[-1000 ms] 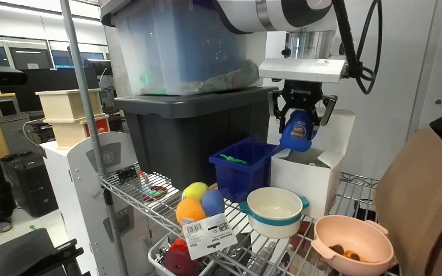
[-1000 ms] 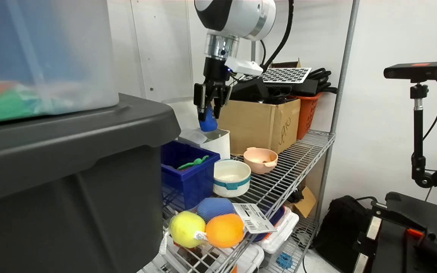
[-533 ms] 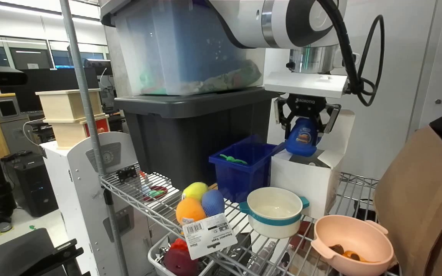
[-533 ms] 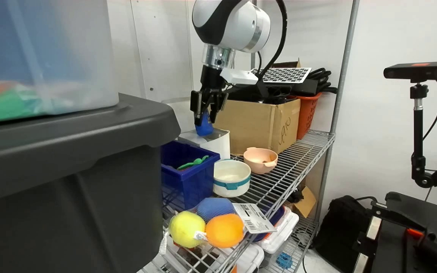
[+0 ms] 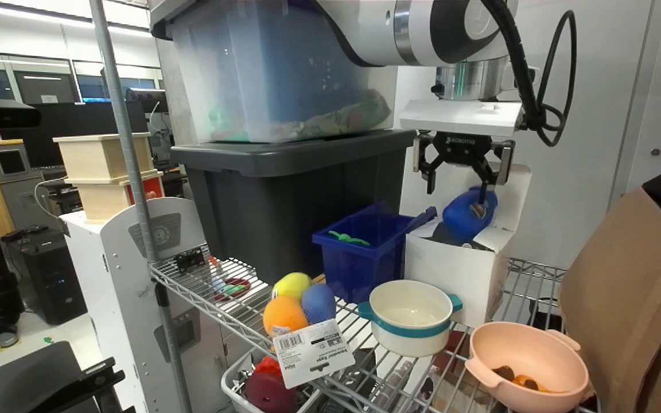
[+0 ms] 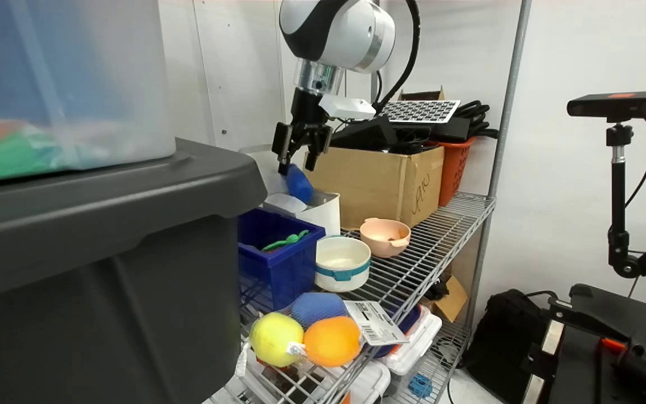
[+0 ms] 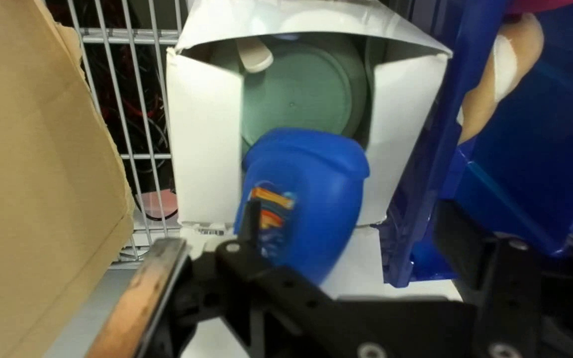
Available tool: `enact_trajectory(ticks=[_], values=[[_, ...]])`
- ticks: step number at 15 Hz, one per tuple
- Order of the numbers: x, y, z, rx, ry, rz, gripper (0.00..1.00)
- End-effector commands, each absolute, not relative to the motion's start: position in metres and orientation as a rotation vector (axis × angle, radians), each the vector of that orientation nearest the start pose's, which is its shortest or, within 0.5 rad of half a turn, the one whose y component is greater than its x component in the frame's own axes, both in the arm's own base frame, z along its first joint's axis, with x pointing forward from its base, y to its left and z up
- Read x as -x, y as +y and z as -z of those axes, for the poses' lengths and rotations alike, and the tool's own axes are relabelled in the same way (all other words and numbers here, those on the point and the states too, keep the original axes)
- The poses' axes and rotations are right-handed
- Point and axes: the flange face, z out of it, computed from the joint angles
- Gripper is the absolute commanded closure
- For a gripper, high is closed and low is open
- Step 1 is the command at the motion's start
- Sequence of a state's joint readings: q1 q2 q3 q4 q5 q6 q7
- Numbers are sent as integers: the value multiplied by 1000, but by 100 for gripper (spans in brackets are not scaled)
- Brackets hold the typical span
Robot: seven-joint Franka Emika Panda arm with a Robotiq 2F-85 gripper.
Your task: Remove the blue bottle from the pink pot and place it inside the white box
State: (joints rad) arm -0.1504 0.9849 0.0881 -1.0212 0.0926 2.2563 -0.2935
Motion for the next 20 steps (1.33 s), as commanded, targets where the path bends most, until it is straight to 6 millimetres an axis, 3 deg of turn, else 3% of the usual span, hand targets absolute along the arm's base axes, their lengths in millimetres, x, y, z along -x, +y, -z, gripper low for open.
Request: enact_trajectory(ticks=[1, 7, 12, 16, 20], values=[[-805, -79, -290, 3010, -179, 438, 0], [-804, -87, -311, 2998, -168, 471, 0], [-791, -91, -319, 3023, -115, 430, 0], [-765, -91, -336, 3044, -102, 398, 0], [-731, -88, -368, 3046, -128, 388, 0]])
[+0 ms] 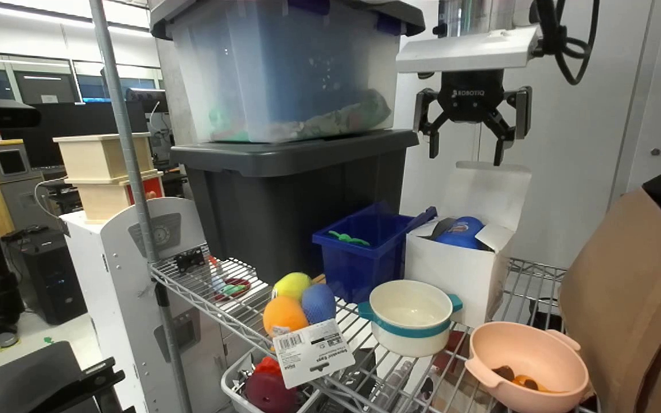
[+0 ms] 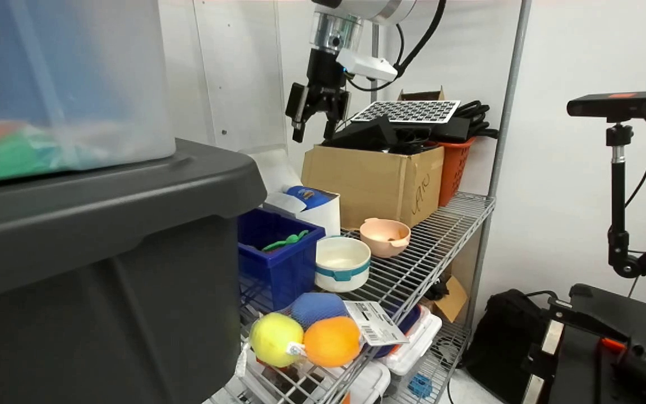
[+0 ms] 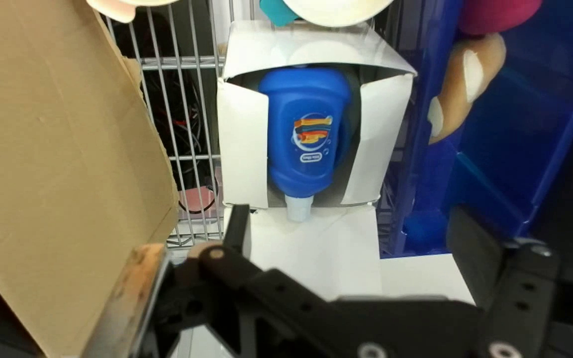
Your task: Remove the blue bottle from the pink pot and place it inside the white box
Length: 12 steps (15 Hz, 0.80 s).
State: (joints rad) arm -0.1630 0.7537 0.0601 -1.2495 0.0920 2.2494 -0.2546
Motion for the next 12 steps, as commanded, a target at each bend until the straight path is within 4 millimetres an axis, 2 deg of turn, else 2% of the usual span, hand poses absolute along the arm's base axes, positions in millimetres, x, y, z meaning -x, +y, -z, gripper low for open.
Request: enact_trajectory(ticks=[1, 4, 12], values=[[-721, -87, -376, 3046, -135, 385, 0], [-689, -84, -395, 3046, -142, 368, 0], [-608, -72, -416, 3049, -177, 273, 0]])
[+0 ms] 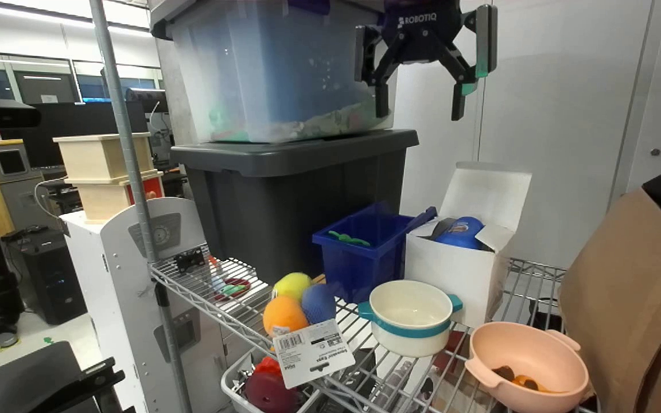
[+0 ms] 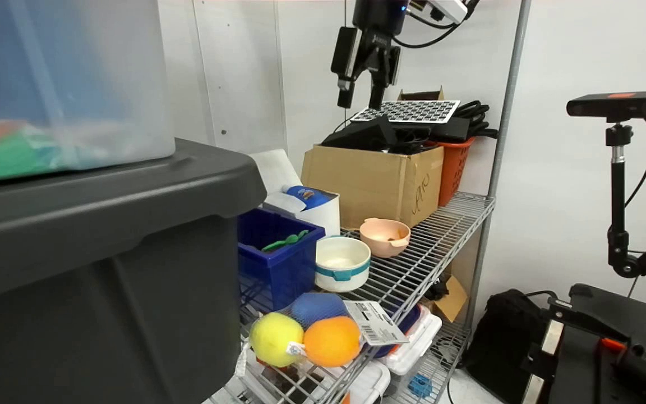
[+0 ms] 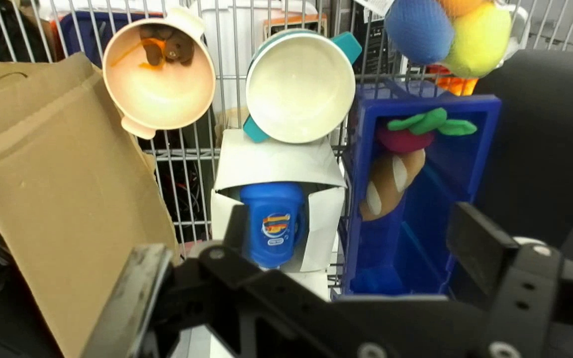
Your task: Remove the blue bottle from the pink pot and place it inside the white box
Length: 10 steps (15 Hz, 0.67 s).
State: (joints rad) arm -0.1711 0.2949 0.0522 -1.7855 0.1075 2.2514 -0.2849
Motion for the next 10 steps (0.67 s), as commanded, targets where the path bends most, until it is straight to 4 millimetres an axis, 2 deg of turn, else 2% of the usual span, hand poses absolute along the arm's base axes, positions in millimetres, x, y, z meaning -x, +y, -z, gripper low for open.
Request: enact_trajectory(ticks=[1, 7, 10], values=[[-594, -69, -418, 3046, -179, 255, 0], [-545, -61, -438, 3049, -194, 241, 0], [-529, -57, -439, 3066, -171, 223, 0]])
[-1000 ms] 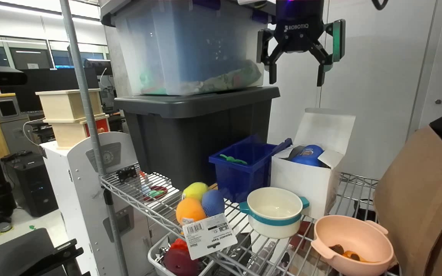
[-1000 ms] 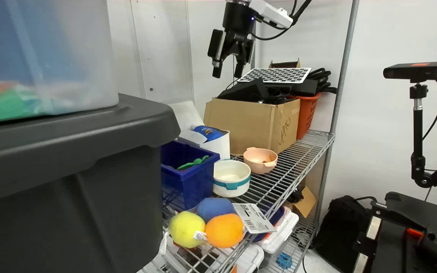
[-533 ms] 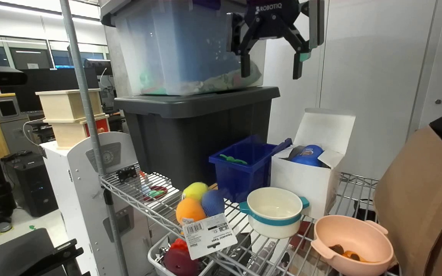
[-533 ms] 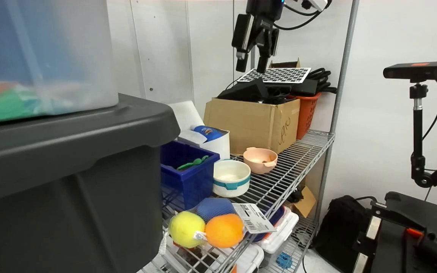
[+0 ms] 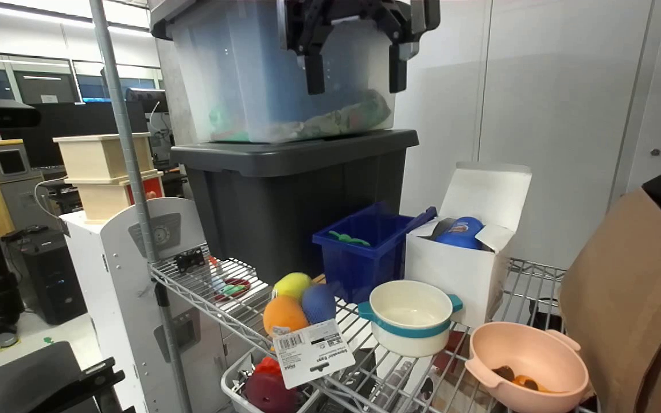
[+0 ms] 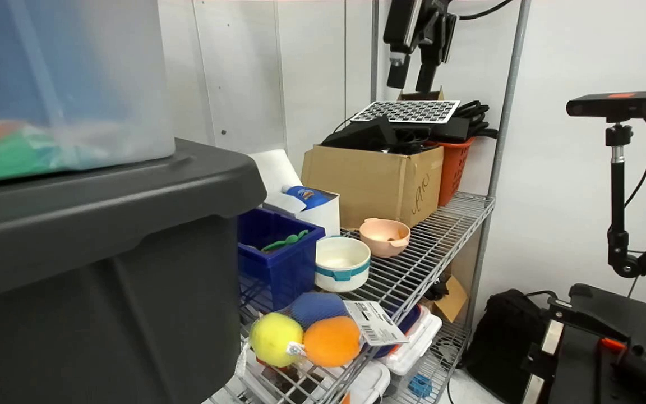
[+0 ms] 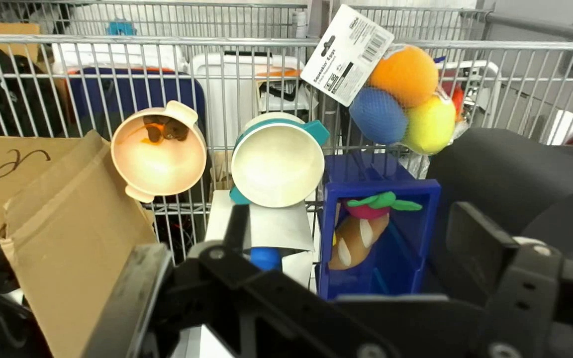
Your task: Remove the blue bottle from the pink pot and place it inside the white box
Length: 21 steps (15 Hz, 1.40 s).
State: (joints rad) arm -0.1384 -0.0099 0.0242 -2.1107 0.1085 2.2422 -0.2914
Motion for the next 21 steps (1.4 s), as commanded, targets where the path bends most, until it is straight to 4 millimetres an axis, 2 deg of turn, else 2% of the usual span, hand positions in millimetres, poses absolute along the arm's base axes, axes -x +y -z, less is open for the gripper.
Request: enact_trajectory(ticks=[1, 8, 13, 17, 21], values=[[-522, -56, -439, 3066, -168, 215, 0], [-482, -46, -440, 3077, -99, 143, 0], [-451, -49, -462, 3074, -3, 176, 0], [-424, -56, -490, 3056, -4, 237, 0], [-405, -61, -505, 3050, 4, 235, 0]])
